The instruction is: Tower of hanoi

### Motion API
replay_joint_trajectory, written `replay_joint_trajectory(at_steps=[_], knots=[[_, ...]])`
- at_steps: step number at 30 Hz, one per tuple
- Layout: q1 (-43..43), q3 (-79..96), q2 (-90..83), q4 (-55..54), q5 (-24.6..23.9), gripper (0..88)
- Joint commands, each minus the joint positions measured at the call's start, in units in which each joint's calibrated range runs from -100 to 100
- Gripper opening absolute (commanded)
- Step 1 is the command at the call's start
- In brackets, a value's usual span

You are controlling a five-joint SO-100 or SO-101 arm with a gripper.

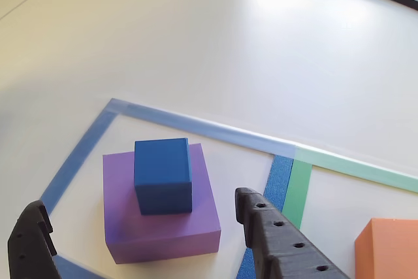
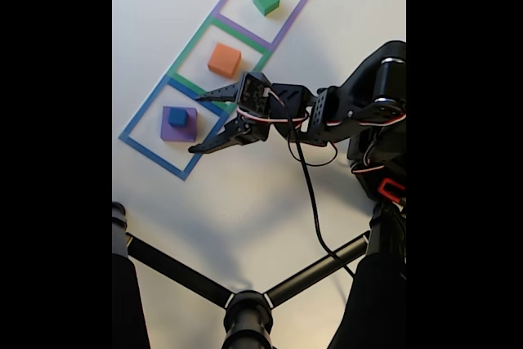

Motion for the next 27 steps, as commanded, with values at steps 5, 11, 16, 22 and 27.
replay_joint_trajectory(at_steps=[5, 11, 16, 22, 27], knots=[[0.2, -5.3, 4.0, -4.3, 0.0, 33.8], [0.1, -6.7, 7.3, -6.3, 0.0, 33.8], [-0.1, -8.2, 10.1, -7.9, 0.0, 33.6], [-0.4, -10.3, 12.9, -8.8, 0.0, 33.1], [-0.8, -11.9, 15.1, -9.8, 0.0, 32.0]])
